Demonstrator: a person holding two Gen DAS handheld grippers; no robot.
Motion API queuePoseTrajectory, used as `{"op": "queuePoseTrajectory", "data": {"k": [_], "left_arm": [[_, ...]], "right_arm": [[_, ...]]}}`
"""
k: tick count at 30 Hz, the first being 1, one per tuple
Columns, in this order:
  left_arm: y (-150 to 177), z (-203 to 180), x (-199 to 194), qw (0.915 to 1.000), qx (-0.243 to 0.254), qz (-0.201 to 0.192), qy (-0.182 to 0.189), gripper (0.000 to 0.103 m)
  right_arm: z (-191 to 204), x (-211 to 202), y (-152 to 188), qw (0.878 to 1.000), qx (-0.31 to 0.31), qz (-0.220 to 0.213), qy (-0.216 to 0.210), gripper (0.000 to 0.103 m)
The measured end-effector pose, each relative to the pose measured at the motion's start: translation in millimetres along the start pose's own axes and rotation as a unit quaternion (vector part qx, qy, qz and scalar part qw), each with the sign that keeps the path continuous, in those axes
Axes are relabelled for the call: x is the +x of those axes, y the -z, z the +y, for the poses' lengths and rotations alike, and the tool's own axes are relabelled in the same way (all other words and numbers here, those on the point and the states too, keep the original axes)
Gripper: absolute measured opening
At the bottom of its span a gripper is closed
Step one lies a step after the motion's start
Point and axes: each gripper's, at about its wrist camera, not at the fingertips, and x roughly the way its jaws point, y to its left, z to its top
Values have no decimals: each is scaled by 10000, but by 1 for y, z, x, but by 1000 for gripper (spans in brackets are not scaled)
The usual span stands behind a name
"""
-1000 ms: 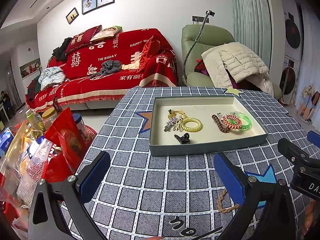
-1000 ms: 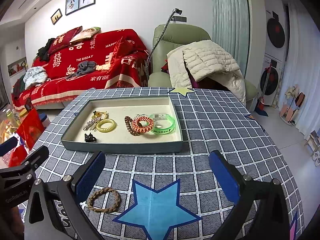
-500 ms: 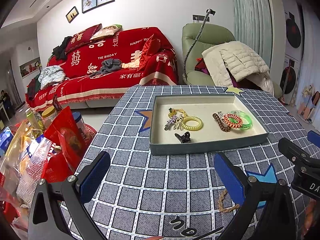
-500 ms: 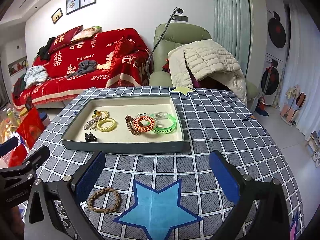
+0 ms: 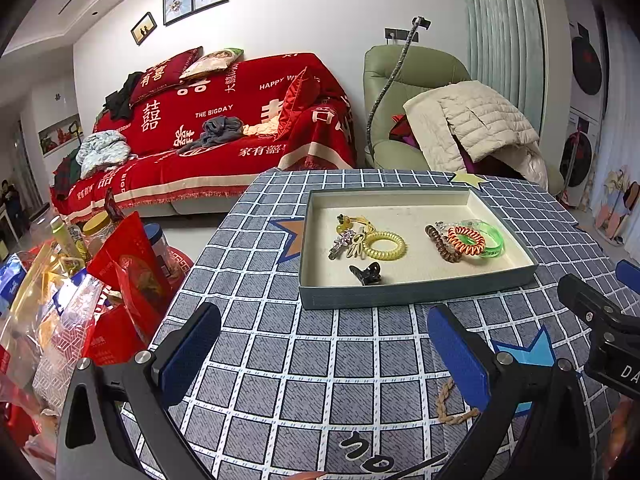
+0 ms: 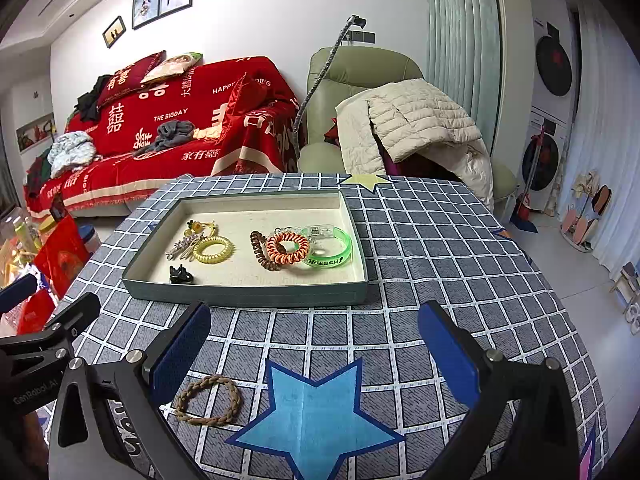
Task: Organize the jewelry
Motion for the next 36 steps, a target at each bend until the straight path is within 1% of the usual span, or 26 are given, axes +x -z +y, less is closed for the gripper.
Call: {"op": "queuePoseTrajectory", "data": {"k": [36], "left_arm": [[3, 1, 3, 10000, -6, 26, 11, 103]], "right_arm": [[0, 2, 0, 10000, 8, 2, -5, 103]]}}
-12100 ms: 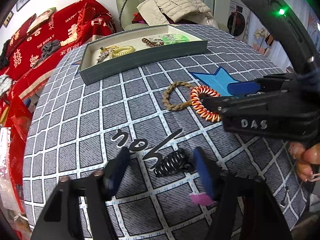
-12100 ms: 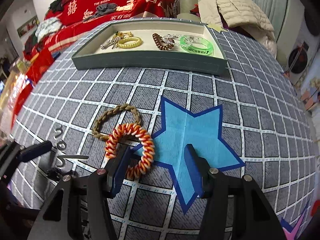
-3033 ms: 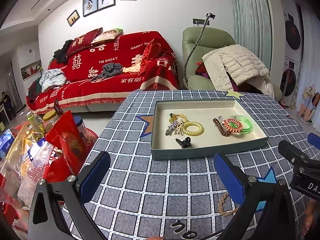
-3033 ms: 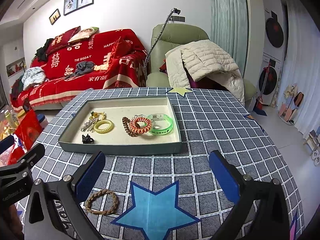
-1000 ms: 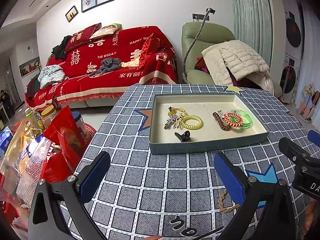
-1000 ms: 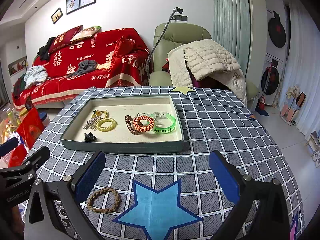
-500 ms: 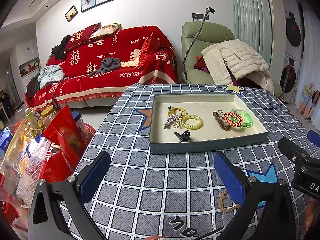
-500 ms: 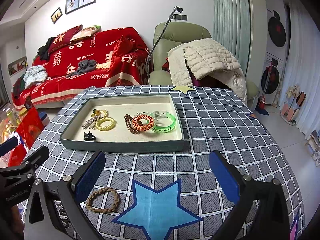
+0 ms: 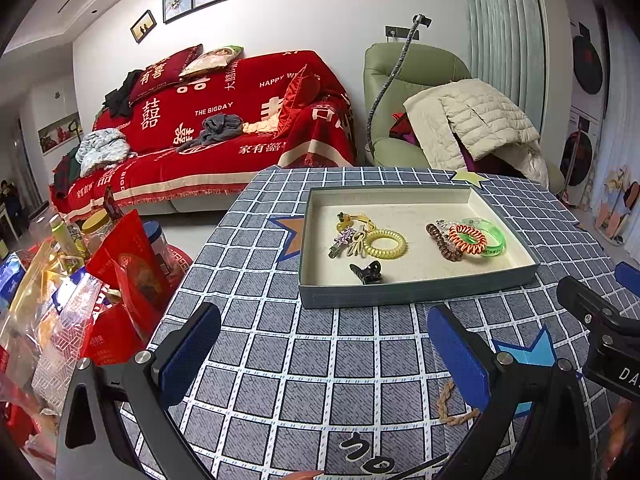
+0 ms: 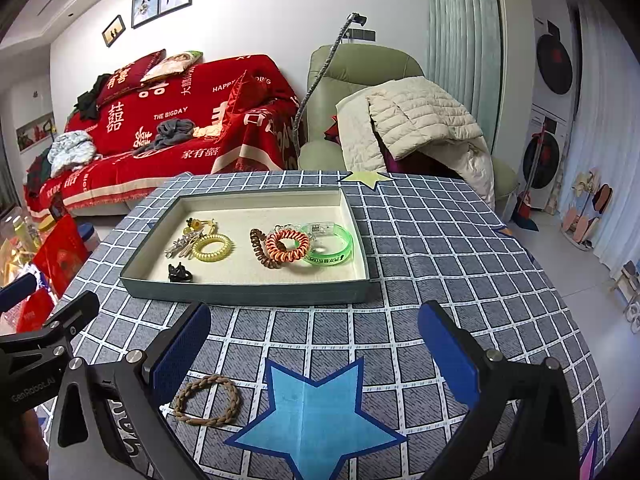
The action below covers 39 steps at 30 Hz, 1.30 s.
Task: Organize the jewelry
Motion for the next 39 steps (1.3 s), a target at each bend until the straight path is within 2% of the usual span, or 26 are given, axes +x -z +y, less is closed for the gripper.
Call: {"op": "queuePoseTrajectory", "data": {"k": [39], "left_arm": [[-2, -1, -2, 10000, 12, 45, 35, 103]], "right_arm": [[0, 1, 0, 10000, 5, 8, -12, 103]]}}
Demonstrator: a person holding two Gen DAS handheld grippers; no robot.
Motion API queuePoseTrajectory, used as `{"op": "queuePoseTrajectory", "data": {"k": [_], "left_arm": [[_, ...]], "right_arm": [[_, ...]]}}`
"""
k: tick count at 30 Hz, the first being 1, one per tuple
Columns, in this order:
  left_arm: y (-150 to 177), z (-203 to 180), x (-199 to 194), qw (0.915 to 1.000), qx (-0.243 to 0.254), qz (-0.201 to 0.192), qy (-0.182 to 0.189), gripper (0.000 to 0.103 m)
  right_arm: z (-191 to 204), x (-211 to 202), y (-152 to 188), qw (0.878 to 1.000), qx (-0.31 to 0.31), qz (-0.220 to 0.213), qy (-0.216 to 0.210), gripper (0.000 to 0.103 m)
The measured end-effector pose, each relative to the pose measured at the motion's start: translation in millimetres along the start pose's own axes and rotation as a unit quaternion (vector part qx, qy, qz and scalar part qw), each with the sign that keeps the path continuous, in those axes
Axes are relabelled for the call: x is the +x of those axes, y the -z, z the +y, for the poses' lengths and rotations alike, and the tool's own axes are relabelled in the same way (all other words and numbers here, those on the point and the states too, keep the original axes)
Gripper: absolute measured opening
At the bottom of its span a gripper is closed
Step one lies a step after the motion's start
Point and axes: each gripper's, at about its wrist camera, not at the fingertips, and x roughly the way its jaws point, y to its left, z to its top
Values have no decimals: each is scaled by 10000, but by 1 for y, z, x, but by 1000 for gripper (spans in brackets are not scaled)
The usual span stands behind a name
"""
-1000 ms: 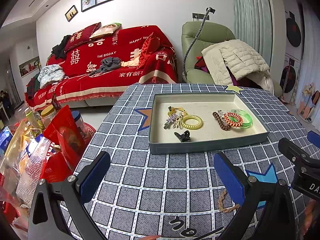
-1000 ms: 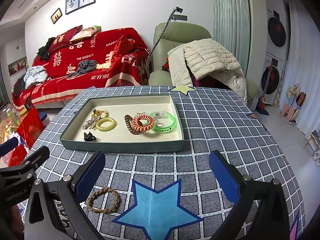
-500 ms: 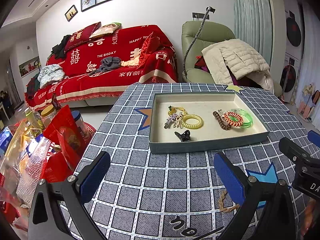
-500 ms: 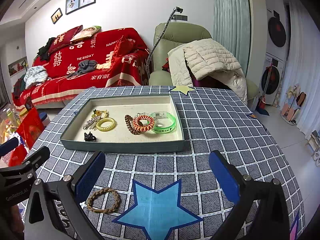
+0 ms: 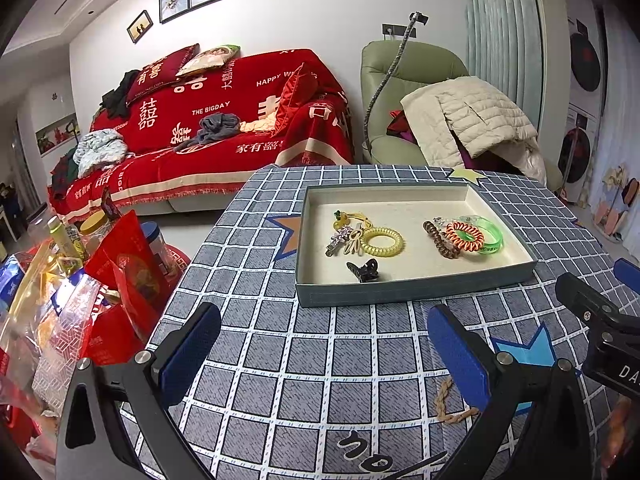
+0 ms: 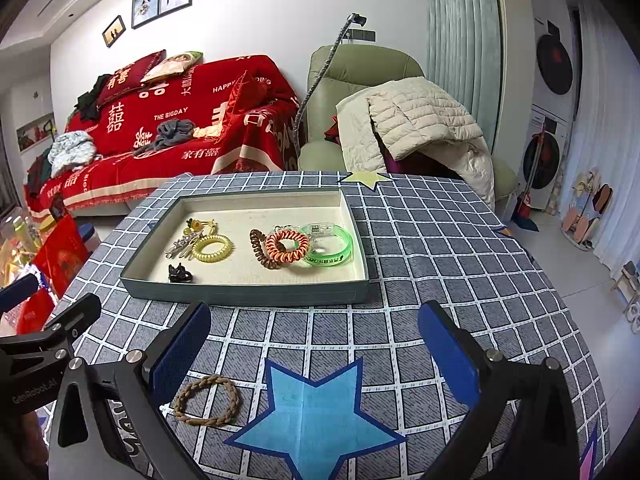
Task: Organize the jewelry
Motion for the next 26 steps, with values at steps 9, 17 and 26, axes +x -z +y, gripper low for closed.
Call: {"op": "queuePoseTrajectory", "data": {"k": [9, 17, 26], "left_arm": [[1, 0, 0, 10000, -5, 10, 1, 103], [0, 1, 0, 10000, 1, 13, 1, 103], [1, 1, -2, 10000, 18, -11, 67, 103]], "right_arm": [[0, 0, 0, 10000, -2, 0, 2, 103], [0, 0, 0, 10000, -5, -4, 7, 103], [0, 0, 0, 10000, -5, 0, 5, 103]]}}
